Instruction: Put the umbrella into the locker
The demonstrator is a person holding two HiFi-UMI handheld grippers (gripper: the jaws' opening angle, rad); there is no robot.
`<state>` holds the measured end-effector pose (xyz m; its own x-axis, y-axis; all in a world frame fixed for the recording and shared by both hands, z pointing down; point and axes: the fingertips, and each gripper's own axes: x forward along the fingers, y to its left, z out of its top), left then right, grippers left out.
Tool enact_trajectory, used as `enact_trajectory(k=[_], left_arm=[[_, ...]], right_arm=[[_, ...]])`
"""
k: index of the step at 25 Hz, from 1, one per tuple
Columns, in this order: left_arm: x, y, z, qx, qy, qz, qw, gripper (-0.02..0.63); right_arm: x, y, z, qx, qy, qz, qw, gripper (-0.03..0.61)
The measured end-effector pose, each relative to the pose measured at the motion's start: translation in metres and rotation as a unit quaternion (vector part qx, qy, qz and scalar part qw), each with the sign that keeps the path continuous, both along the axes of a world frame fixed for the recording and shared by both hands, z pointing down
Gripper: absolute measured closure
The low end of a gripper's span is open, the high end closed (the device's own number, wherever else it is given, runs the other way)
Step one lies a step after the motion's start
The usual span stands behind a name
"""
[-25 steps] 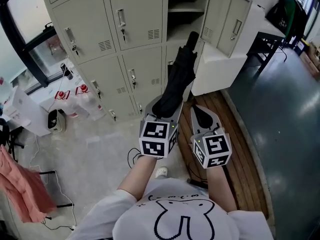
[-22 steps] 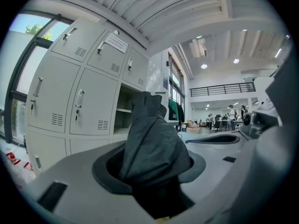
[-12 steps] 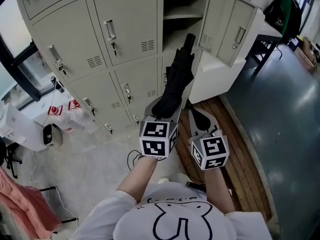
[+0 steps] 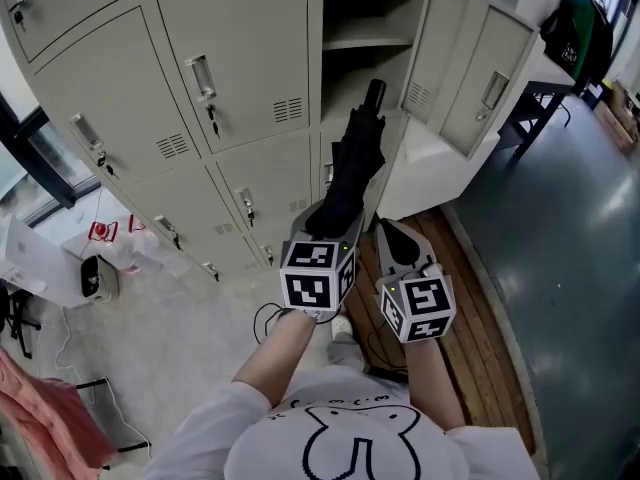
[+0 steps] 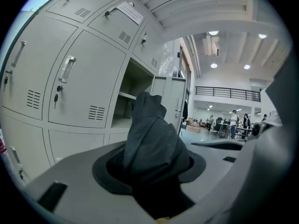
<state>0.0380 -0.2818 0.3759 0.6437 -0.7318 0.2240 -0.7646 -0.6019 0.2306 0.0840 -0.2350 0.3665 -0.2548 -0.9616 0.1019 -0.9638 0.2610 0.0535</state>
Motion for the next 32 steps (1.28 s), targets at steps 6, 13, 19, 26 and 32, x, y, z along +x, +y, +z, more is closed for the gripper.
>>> enact_trajectory(k=[6,13,19,26,32], left_arm=[[0.026,-0.062,0.012,-0.025,0.001,-0.016,0.9996,0.390],[0.056,-0.131,0.024,-0.062,0.006,-0.039,0.9973,0.390],[0.078,-0.186,0.034,-0.082,-0.020,-0.054,0.9950,0.388],[0.091,-0.238,0.043,-0.105,-0.048,-0.077,0.9904,0.388],[0.101,-0.276,0.046,-0.125,-0.076,-0.077,0.9862,0.388]], right_arm=[[0.024,-0.058,0.001,0.003,-0.005,-0.010,1.000,0.563],[0.058,-0.120,-0.005,0.009,-0.008,-0.023,1.000,0.563],[0.078,-0.163,-0.003,0.008,-0.012,-0.040,0.999,0.563],[0.091,-0.205,0.000,0.004,-0.002,-0.061,0.998,0.563],[0.099,-0.223,0.013,-0.009,-0.008,-0.059,0.998,0.563]])
